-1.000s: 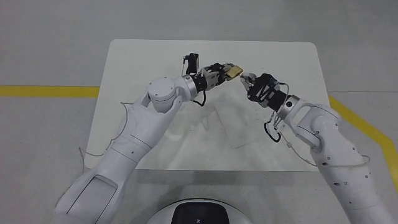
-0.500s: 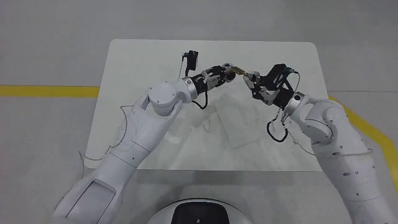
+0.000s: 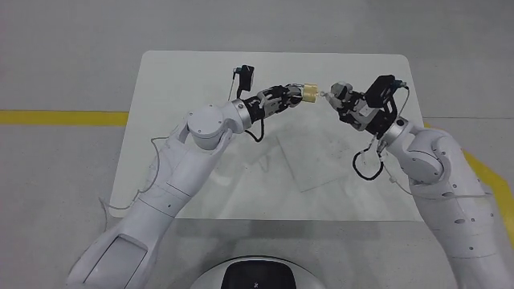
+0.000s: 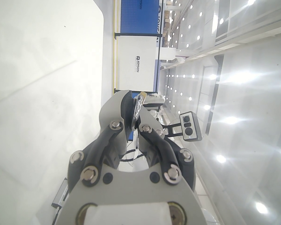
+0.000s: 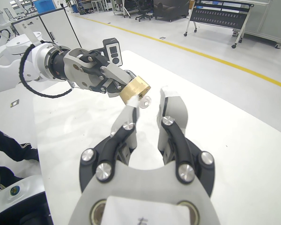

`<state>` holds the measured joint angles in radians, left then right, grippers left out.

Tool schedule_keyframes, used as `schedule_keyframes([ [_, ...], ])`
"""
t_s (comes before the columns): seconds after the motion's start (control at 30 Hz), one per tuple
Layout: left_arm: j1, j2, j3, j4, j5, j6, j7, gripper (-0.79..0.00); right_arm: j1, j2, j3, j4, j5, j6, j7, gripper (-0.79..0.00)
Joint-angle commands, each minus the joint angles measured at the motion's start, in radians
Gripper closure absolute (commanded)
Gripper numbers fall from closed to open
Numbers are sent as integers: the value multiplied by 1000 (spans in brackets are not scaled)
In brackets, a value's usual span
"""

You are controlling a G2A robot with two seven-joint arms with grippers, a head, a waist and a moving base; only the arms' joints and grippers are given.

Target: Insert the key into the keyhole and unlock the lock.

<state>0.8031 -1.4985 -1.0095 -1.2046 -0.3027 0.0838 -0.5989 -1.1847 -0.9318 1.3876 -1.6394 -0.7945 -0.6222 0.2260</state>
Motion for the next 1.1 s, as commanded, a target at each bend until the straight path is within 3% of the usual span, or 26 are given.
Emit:
schedule_keyframes([
  [0.0,-2,1,-3,2,0,4,-5,0,-4,1,17,6,5,9,-9,-785],
  [0.27,-27,15,13,33,92,119,-115,0,-25,5,71,9,34,-11,-48,-785],
  [0.47,-89,20,138,86,335,247,-240,0,-25,5,71,9,34,-11,-48,-785],
  [0.63,-124,6,197,138,369,259,-281,0,-25,5,71,9,34,-11,-48,-785],
  [0.9,-139,3,206,189,402,265,-271,0,-25,5,71,9,34,-11,-48,-785],
  [0.97,-136,5,206,189,410,273,-277,-348,-25,5,71,9,34,-11,-48,-785],
  [1.03,-132,6,205,185,414,280,-277,-785,-25,5,71,9,34,-11,-48,-785],
  [1.07,-130,6,205,184,415,283,-278,-785,-25,5,71,9,34,-11,-48,-785],
])
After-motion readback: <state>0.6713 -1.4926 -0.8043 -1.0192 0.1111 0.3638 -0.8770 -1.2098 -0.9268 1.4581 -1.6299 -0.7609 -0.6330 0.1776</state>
